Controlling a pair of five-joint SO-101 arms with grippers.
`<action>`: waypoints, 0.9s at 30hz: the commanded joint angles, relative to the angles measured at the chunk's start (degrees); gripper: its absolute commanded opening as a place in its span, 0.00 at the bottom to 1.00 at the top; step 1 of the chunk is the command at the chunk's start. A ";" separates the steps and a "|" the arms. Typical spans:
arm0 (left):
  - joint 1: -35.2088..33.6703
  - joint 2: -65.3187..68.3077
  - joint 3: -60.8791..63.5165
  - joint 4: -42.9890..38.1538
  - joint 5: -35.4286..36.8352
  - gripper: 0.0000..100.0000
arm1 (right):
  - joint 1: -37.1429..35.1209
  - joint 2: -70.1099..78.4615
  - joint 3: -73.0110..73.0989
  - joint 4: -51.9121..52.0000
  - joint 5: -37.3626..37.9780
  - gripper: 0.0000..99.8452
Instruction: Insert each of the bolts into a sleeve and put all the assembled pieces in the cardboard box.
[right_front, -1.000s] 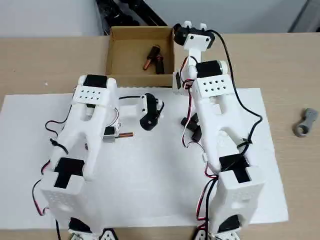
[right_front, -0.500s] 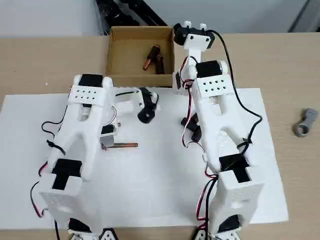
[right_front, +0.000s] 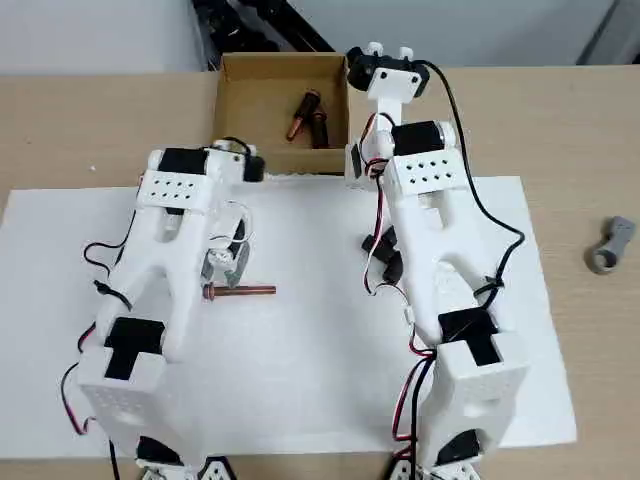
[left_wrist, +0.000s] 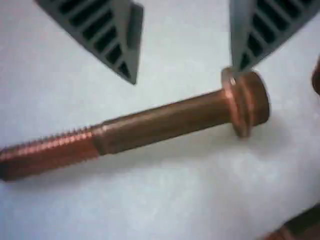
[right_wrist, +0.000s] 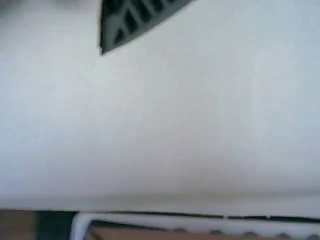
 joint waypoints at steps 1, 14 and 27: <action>0.53 -2.81 -0.13 1.58 10.55 0.12 | 0.04 -0.75 -2.64 -0.48 -0.44 0.14; 4.48 -2.64 -0.04 1.49 38.77 0.11 | 0.13 -0.66 -2.64 -2.07 -0.44 0.14; 4.04 -2.81 7.69 -5.71 39.65 0.11 | 0.13 -0.66 -2.64 -2.07 -0.44 0.14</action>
